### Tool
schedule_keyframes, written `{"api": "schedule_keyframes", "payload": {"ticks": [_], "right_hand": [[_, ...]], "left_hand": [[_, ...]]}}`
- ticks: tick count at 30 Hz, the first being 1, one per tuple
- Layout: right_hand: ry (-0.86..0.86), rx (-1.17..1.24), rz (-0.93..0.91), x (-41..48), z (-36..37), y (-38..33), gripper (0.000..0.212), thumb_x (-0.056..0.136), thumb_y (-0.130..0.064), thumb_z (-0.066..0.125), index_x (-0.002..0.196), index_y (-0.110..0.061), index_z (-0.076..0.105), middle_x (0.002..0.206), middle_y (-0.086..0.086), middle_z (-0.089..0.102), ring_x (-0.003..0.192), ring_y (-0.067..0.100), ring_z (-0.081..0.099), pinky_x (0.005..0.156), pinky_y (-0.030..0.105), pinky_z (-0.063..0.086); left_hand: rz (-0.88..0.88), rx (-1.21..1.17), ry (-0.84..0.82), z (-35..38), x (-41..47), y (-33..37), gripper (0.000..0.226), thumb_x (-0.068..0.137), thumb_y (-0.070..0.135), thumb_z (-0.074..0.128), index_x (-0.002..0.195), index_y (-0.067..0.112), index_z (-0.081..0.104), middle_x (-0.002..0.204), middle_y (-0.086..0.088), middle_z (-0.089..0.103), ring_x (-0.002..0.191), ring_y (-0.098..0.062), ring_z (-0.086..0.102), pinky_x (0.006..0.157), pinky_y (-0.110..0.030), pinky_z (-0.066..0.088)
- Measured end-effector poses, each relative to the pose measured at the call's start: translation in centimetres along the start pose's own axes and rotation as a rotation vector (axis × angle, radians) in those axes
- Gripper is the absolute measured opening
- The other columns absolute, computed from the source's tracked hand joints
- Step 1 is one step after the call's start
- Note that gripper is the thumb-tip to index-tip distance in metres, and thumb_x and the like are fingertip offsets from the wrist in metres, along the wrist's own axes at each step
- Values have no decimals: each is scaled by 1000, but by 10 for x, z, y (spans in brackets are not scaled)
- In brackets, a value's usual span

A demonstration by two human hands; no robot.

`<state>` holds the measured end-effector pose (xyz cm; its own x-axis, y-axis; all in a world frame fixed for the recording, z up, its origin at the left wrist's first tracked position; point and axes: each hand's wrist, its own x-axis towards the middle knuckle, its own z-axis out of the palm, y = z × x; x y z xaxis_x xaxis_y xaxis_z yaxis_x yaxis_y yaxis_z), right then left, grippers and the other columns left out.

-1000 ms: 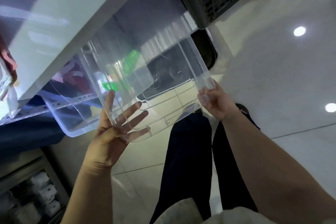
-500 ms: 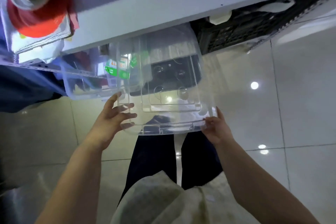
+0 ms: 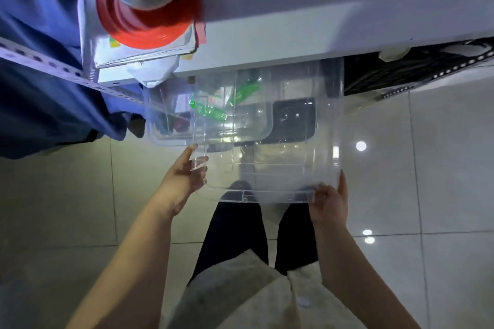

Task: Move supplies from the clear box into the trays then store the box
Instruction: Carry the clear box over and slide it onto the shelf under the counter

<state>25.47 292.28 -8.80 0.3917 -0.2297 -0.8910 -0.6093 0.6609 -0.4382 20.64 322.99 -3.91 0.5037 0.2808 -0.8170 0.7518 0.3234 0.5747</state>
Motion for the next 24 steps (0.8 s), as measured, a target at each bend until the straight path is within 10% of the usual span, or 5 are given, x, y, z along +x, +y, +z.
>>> {"api": "schedule_keyframes", "payload": {"ticks": [3, 7, 13, 19, 24], "right_hand": [[-89, -15, -84, -8, 43, 10, 67, 77, 16, 46, 113, -38, 63, 69, 9, 52, 55, 17, 43, 50, 26, 38], [-241, -139, -197, -8, 100, 24, 67, 76, 10, 57, 122, -39, 58, 77, 7, 48, 68, 16, 51, 72, 29, 47], [-322, -601, -254, 7, 155, 55, 60, 91, -16, 58, 132, -56, 39, 151, -11, 32, 136, 15, 34, 101, 36, 29], [-213, -566, -139, 25, 147, 61, 61, 87, -10, 58, 138, -39, 40, 125, 5, 60, 102, 24, 62, 90, 41, 51], [-369, -310, 44, 33, 130, 61, 15, 88, -3, 60, 96, -13, 67, 93, 10, 70, 87, 26, 67, 85, 41, 56]], "left_hand": [[79, 86, 5, -34, 16, 12, 63, 89, -14, 46, 138, 26, 44, 104, 0, 62, 82, -13, 55, 71, -23, 49], [221, 206, 22, -74, 46, 35, 61, 90, -12, 44, 140, 24, 42, 117, 4, 63, 100, -12, 57, 92, -31, 43], [305, 315, 213, -118, 96, 53, 58, 95, 4, 46, 143, 35, 35, 138, 14, 39, 123, -4, 38, 102, -23, 28], [148, 121, 227, -127, 116, 32, 47, 95, 10, 52, 140, 21, 42, 98, -6, 60, 78, -14, 56, 77, -30, 50], [-63, -308, 77, -132, 110, 6, 19, 101, 20, 42, 103, 9, 57, 103, -6, 68, 95, -22, 62, 82, -32, 54]]}}
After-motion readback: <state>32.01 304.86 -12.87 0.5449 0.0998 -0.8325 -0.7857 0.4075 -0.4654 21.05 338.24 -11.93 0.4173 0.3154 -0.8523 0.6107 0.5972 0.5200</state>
